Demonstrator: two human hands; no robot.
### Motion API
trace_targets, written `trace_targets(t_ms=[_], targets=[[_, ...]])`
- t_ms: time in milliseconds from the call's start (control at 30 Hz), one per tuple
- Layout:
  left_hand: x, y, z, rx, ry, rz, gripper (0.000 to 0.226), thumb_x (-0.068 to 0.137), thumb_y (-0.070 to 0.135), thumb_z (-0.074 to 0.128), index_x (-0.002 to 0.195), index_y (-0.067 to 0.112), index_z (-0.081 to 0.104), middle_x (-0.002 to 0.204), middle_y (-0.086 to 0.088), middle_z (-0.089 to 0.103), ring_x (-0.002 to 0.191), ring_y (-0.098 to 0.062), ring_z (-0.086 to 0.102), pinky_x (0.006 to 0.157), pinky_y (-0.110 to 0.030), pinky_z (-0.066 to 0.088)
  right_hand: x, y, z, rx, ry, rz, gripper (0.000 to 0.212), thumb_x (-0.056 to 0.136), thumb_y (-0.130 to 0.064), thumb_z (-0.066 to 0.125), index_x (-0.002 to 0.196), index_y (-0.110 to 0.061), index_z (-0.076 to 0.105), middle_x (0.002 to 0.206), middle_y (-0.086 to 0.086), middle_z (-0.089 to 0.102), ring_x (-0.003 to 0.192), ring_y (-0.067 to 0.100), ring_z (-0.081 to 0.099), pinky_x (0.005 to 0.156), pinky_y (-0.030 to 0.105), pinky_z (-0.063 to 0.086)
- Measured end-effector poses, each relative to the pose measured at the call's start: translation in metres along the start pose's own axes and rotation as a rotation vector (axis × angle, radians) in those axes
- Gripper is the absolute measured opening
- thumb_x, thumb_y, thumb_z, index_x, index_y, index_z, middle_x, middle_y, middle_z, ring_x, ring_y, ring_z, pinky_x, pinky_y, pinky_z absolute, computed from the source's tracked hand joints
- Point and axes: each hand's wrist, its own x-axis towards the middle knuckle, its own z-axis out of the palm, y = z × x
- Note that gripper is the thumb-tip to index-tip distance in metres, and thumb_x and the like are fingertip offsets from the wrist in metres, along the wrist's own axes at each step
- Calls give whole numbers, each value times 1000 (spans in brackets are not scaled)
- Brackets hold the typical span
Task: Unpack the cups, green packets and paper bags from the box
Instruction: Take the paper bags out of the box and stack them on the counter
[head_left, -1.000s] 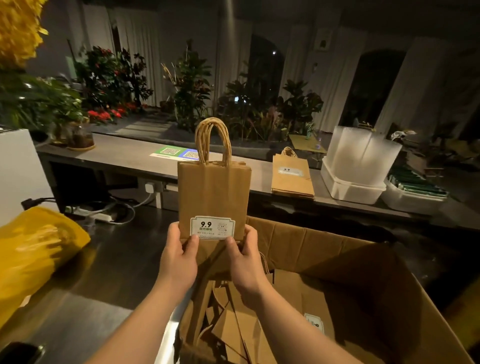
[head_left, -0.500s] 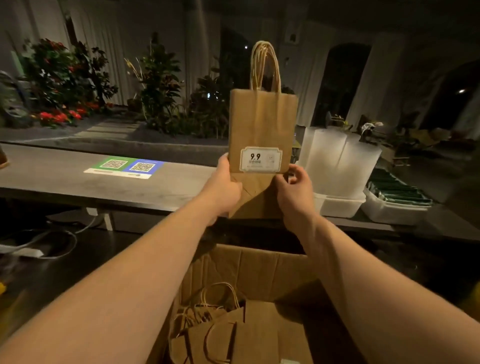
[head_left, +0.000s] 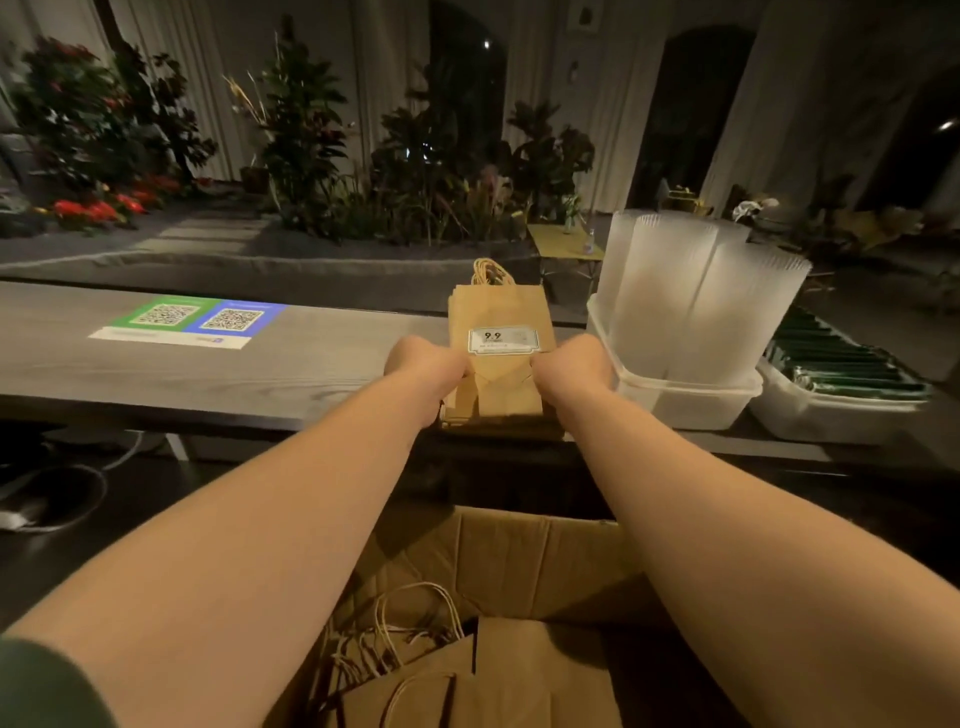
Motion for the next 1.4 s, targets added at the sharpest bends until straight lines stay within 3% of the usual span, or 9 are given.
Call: trace_targets(t_ms=[100, 233, 500, 633, 733, 833, 1033, 1267, 1400], targets=[[-3, -5, -4, 22, -57, 15, 36, 93, 31, 74, 121, 12, 62, 112, -5, 64, 87, -18, 57, 63, -29, 46, -3, 4, 2, 43, 13, 51, 17, 95, -23, 70, 106, -9, 67, 95, 7, 67, 73, 19, 60, 52, 28, 43], [-10, -6, -21, -41, -209, -25, 64, 95, 45, 68, 148, 15, 45, 148, -7, 52, 134, -31, 50, 110, -48, 45, -9, 2, -2, 185, -57, 87, 38, 102, -40, 59, 124, -10, 61, 92, 2, 60, 80, 18, 56, 61, 30, 43], [-35, -10, -25, -268, -237, -44, 47, 104, 28, 52, 150, 18, 46, 156, -8, 45, 144, -31, 41, 119, -50, 34, -51, 3, -28, 428, -205, 79, 51, 101, -42, 57, 146, -18, 49, 134, 3, 60, 124, 25, 56, 104, 43, 49], [-89, -28, -40, -241, -31, 136, 40, 102, 23, 59, 141, 19, 55, 138, -3, 57, 129, -25, 52, 112, -48, 44, -113, 44, -62, 379, -222, -117, 29, 101, -24, 62, 130, -21, 61, 120, -1, 65, 110, 15, 63, 95, 36, 57], [-139, -70, -38, -239, -160, 182, 30, 100, 23, 63, 130, 24, 59, 124, 1, 63, 116, -18, 61, 103, -43, 52, -171, 107, -54, 209, -246, -202, 17, 98, -24, 66, 114, -25, 65, 108, -3, 67, 98, 10, 65, 85, 29, 59], [-186, -119, -31, -131, -264, 135, 19, 100, 21, 61, 118, 25, 62, 114, 1, 68, 105, -15, 67, 94, -39, 59, -195, 172, -20, -215, -531, -189, 50, 92, -30, 74, 138, -24, 55, 137, 0, 59, 122, 13, 59, 102, 32, 53], [-229, -194, -35, -37, -215, 53, 9, 98, 20, 65, 101, 28, 68, 95, -2, 72, 92, -21, 70, 87, -41, 61, -186, 271, 4, -813, -644, -63, 92, 93, -38, 68, 163, -24, 12, 172, 3, 3, 157, 34, -1, 125, 58, 11], [-235, -227, -38, 206, -166, 168, 17, 99, 22, 63, 101, 38, 64, 92, 9, 67, 87, -12, 65, 82, -37, 62, -207, 254, -3, -938, -569, -76, 88, 80, -50, 80, 153, -20, 41, 168, 13, 17, 153, 39, 14, 122, 53, 22], [-234, -227, -35, 425, -168, 421, 49, 94, 29, 70, 135, 43, 49, 139, 18, 51, 132, -8, 48, 110, -37, 47, -220, 212, -21, -835, -466, -290, 48, 95, -41, 66, 140, -32, 51, 147, 6, 44, 141, 30, 36, 122, 53, 23]])
